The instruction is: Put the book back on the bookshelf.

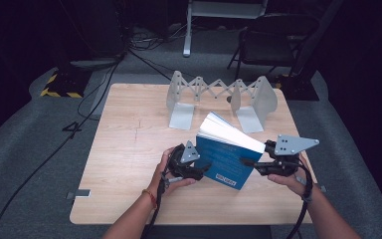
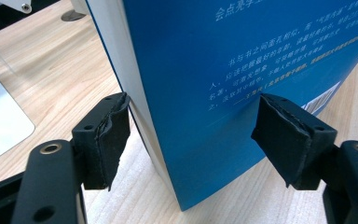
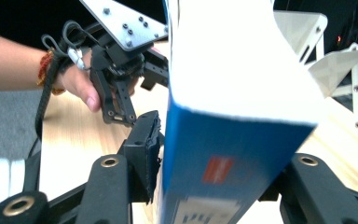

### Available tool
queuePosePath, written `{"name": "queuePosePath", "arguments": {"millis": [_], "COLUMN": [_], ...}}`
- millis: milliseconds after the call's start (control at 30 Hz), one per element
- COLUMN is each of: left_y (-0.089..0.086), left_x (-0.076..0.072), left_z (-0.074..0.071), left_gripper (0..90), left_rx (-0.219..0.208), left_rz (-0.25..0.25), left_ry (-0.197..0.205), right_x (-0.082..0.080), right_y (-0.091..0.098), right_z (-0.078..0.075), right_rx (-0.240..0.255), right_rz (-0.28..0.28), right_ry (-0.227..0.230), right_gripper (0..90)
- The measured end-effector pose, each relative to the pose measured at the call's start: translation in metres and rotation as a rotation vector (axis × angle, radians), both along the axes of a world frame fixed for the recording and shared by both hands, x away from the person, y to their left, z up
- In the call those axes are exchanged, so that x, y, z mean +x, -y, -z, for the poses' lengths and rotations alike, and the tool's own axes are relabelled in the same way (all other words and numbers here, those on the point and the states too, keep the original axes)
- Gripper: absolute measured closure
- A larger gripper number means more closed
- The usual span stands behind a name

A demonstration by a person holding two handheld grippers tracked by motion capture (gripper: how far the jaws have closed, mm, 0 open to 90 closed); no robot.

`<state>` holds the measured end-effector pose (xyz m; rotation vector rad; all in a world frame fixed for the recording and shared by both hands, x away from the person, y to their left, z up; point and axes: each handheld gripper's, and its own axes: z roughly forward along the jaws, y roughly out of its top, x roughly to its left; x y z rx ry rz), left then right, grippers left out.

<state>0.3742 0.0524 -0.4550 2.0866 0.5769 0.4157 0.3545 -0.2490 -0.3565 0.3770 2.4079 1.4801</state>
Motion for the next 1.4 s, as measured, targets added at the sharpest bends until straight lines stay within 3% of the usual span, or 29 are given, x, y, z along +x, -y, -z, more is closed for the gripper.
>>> {"name": "queuePosePath", "arguments": {"millis": [67, 133, 167, 333, 400, 467, 500, 567, 633, 767, 867, 1133, 1333, 1400], "left_y": [-0.001, -0.001, -0.003, -0.014, -0.022, -0.036, -0.036, -0.047, -0.063, -0.080, -0.095, -0.106, -0.107, -0.109], "left_x": [-0.001, -0.001, -0.002, -0.007, -0.011, -0.018, -0.018, -0.024, -0.031, -0.038, -0.043, -0.042, -0.038, -0.035], "left_z": [0.000, -0.001, -0.001, 0.001, 0.004, 0.010, 0.010, 0.016, 0.023, 0.028, 0.033, 0.040, 0.045, 0.048], "left_gripper": [27.4, 28.2, 31.1, 28.9, 28.7, 26.5, 25.1, 22.8, 20.6, 19.2, 19.2, 19.5, 18.6, 18.0], "left_rx": [0.002, 0.006, 0.013, 0.033, 0.057, 0.118, 0.118, 0.148, 0.149, 0.191, 0.162, 0.165, 0.187, 0.149], "left_rz": [0.002, 0.003, 0.003, -0.001, -0.007, -0.012, -0.012, -0.019, -0.016, -0.060, -0.088, -0.143, -0.157, -0.162], "left_ry": [-0.002, -0.001, -0.006, -0.023, -0.031, -0.051, -0.051, -0.072, -0.095, -0.107, -0.140, -0.173, -0.181, -0.203], "right_x": [-0.003, -0.003, 0.000, 0.003, 0.004, 0.008, 0.008, 0.010, 0.013, 0.017, 0.019, 0.024, 0.027, 0.028], "right_y": [-0.005, -0.010, -0.013, -0.020, -0.021, -0.024, -0.024, -0.026, -0.028, -0.031, -0.036, -0.046, -0.049, -0.051], "right_z": [-0.006, -0.011, -0.015, -0.024, -0.025, -0.030, -0.030, -0.033, -0.035, -0.036, -0.036, -0.036, -0.036, -0.037], "right_rx": [-0.047, -0.064, -0.059, -0.074, -0.080, -0.100, -0.100, -0.111, -0.135, -0.149, -0.173, -0.228, -0.219, -0.215], "right_rz": [0.015, 0.030, 0.043, 0.043, 0.042, 0.037, 0.037, 0.032, 0.025, 0.017, 0.010, 0.018, 0.037, 0.045], "right_ry": [0.033, 0.036, 0.008, -0.007, -0.015, -0.046, -0.046, -0.070, -0.094, -0.118, -0.137, -0.157, -0.165, -0.164], "right_gripper": [53.0, 53.0, 52.5, 51.9, 51.7, 51.2, 51.2, 51.2, 50.6, 49.8, 49.1, 50.0, 51.9, 53.2]}}
